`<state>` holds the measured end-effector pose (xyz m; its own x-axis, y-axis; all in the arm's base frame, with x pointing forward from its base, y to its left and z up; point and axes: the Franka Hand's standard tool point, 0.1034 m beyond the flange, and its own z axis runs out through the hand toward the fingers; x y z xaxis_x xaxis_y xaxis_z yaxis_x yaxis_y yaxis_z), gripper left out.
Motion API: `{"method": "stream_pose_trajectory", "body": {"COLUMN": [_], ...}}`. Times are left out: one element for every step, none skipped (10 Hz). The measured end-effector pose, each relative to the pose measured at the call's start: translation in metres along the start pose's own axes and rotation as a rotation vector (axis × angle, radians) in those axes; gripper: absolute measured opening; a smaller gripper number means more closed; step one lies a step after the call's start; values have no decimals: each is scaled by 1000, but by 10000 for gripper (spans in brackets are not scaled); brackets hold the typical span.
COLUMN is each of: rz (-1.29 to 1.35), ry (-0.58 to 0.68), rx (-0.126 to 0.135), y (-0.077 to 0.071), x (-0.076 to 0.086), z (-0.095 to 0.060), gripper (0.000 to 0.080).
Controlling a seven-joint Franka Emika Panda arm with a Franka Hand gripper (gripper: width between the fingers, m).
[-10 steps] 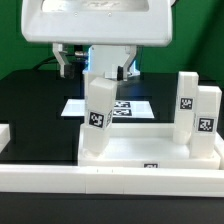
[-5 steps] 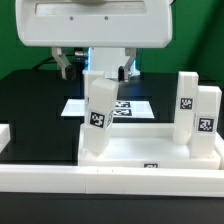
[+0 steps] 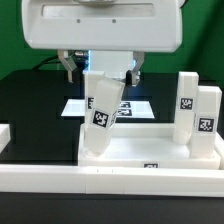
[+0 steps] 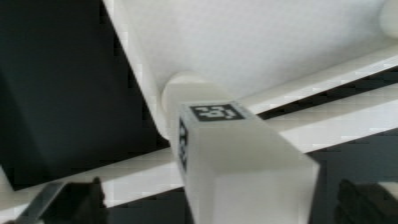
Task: Assemble desk
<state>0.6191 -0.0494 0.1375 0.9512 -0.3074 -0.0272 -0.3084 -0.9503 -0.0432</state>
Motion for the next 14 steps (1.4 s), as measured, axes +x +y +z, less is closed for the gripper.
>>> {"method": "stream_pose_trajectory", "body": {"rz": [0,0,-1,-4,-5,-2,-2,-1,-3,-5,-20,-35,-22,2], "ry": [0,1,4,16,25,26,27,28,30,36,61,86,85,86], "rx": [0,0,-1,-7,-13,-14,-14,-14,-14,-15,-18,-21,-20,-20], "y": [0,0,-1,1,5,7,7,7,8,10,12,14,14,14], "x": [0,0,1,2,3,3,3,3,4,4,7,10,10,10], "z": [0,0,1,6,10,10,10,10,10,11,11,10,10,10], "gripper": [649,649,649,649,649,649,515,515,377,291,291,291,291,291]}}
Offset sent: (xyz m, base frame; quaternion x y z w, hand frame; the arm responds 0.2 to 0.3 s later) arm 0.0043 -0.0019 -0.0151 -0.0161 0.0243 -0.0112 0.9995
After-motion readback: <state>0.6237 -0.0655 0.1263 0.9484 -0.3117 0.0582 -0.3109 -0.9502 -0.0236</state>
